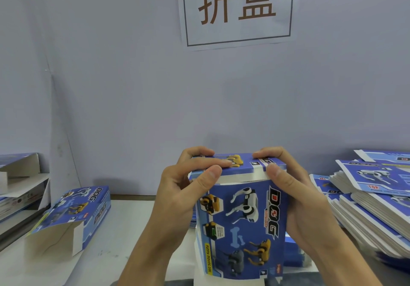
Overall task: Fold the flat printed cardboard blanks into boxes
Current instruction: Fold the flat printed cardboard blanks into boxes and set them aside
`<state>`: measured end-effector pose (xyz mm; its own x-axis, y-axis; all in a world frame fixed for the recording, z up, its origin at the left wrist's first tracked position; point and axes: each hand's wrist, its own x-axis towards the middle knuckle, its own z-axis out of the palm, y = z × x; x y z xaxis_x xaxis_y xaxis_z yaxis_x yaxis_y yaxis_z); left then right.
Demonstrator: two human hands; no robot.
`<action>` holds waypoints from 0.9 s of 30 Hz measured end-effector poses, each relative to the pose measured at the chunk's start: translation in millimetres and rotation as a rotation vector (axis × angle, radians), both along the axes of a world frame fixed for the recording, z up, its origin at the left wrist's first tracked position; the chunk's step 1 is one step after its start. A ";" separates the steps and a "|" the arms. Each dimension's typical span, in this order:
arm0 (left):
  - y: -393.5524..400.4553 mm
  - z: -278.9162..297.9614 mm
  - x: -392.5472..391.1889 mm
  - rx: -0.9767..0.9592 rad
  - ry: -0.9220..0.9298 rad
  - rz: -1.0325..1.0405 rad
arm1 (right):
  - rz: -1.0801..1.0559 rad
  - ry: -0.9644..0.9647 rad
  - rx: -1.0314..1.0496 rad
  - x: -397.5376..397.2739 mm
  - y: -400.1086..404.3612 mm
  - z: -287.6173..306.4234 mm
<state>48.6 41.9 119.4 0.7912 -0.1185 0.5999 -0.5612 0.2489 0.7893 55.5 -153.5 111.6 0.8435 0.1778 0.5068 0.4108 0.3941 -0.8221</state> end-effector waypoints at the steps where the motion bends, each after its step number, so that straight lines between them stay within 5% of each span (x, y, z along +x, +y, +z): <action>1: 0.0 -0.2 0.4 0.002 -0.003 0.003 | -0.016 -0.003 -0.004 0.2 0.7 0.1; 18: 5.4 -5.0 0.5 0.004 -0.007 -0.076 | 0.122 -0.029 -0.054 -4.0 -0.2 2.2; 22: 1.6 -6.8 -0.4 0.147 -0.063 0.033 | -0.028 -0.056 -0.057 -2.0 4.4 1.2; 27: -7.1 -10.4 2.6 0.064 -0.090 0.106 | -0.102 -0.058 0.001 -1.2 9.1 1.7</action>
